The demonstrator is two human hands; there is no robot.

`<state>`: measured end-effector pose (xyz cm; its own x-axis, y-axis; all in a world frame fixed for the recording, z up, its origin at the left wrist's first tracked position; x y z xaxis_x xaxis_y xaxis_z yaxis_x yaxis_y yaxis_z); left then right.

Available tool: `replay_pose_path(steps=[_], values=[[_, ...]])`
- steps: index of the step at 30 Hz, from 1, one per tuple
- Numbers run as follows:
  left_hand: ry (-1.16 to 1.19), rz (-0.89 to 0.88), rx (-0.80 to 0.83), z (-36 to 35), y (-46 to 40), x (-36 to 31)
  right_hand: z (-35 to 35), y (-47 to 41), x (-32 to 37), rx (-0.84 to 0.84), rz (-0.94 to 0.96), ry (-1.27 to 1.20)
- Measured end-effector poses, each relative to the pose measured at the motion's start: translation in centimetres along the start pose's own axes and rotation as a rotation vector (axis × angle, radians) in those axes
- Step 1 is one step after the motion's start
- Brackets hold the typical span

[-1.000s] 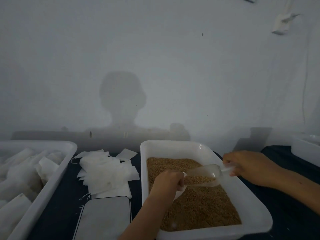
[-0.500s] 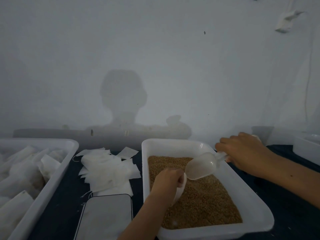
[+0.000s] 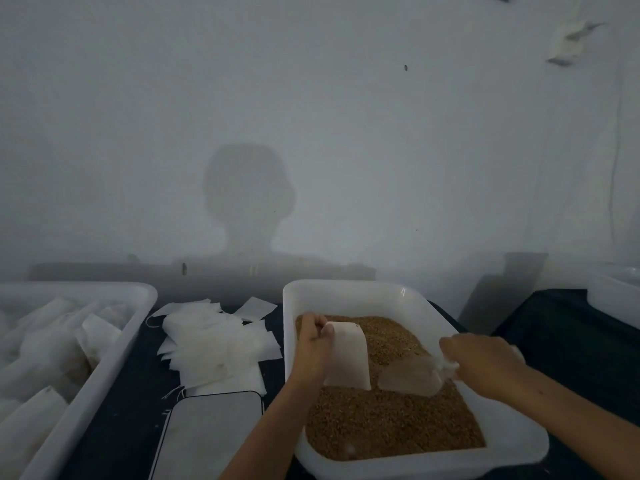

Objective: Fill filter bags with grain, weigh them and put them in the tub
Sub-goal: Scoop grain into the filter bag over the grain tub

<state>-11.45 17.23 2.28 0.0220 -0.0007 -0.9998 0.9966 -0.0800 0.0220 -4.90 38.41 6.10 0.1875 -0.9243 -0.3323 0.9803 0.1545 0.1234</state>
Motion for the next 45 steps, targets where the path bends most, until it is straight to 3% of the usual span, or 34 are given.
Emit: replay_pose_path(steps=[2, 10, 16, 21, 30, 37, 45], values=[[-0.022, -0.016, -0.029, 0.2, 0.1, -0.2, -1.5, -0.6, 0.3, 0.042, 0.011, -0.07], [-0.149, -0.14, -0.213, 1.5, 0.9, -1.4, -3.6, -2.1, 2.9, -0.092, 0.046, -0.391], [-0.256, -0.22, -0.345, 2.1, 1.5, -2.4, -3.6, -1.0, 2.6, -0.068, 0.048, -0.652], [-0.404, -0.275, -0.305, 1.1, 1.3, -2.5, -0.3, 0.8, -0.1, -0.163, 0.025, -0.711], [-0.542, -0.313, 0.067, -3.2, 1.6, -1.6, 7.1, 2.5, -2.9, -0.247, 0.017, -0.419], [-0.578, -0.301, 0.209, -4.4, 2.2, -1.9, 9.3, 2.1, -1.1, -0.292, 0.095, 0.044], [-0.572, -0.281, 0.203, -4.3, 2.2, -1.6, 10.7, 2.2, 1.0, -0.401, 0.181, 0.258]])
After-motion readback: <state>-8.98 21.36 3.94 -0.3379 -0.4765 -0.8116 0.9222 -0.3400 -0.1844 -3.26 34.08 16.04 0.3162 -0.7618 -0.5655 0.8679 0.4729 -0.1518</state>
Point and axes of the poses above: each hand's wrist, its own y-axis away from the middle knuckle, its own z-axis out of the back of the hand, x = y × z, the point moved 10 cm from there along -y, towards the middle knuckle, and after that the axes turned 9 degrees about z, right-handed, at the moved point
